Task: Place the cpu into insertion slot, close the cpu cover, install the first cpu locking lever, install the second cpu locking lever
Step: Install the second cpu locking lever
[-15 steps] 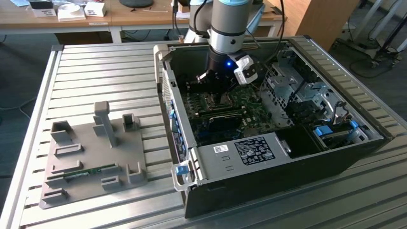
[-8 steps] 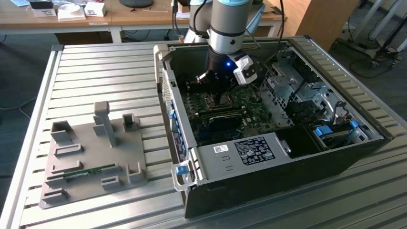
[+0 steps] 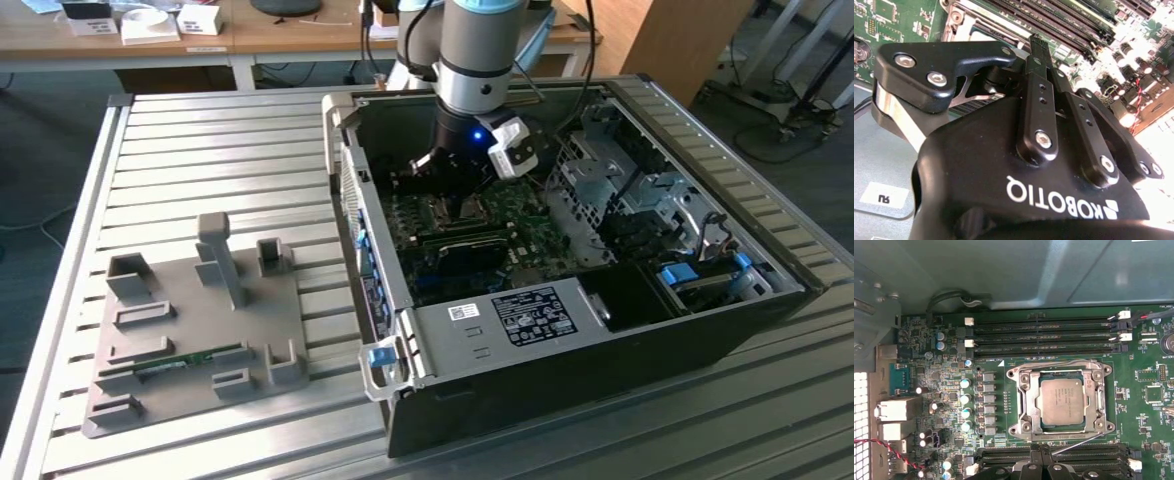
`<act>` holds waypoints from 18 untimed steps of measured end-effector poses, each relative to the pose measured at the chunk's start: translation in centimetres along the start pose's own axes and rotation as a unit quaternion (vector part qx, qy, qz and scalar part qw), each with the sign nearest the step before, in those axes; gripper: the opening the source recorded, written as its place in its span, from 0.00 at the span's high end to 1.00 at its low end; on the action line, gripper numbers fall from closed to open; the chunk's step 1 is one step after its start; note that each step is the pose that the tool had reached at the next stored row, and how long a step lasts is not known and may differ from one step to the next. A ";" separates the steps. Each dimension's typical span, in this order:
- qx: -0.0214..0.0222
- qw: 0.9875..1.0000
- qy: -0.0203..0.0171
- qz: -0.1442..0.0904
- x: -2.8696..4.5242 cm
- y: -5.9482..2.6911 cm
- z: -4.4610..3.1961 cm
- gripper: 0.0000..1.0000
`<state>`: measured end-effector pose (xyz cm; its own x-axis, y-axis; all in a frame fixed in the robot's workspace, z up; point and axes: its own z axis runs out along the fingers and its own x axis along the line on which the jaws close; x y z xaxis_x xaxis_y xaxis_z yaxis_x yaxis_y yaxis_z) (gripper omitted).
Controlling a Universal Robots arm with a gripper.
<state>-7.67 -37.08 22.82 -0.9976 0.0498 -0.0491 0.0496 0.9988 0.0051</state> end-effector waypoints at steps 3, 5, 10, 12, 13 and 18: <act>0.000 1.000 0.000 0.000 0.05 0.00 0.02 0.90; 0.000 1.000 0.000 0.000 0.11 -0.01 0.04 0.90; 0.000 1.000 0.000 0.000 0.26 -0.01 0.10 0.90; 0.000 1.000 0.000 0.000 0.36 -0.02 0.13 0.90; 0.000 1.000 0.000 0.000 0.42 -0.02 0.14 0.90; 0.000 1.000 0.000 0.000 0.69 -0.04 0.23 0.90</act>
<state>-8.35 -37.08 22.55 -0.9975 0.0498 -0.0492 0.0496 0.9988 0.0051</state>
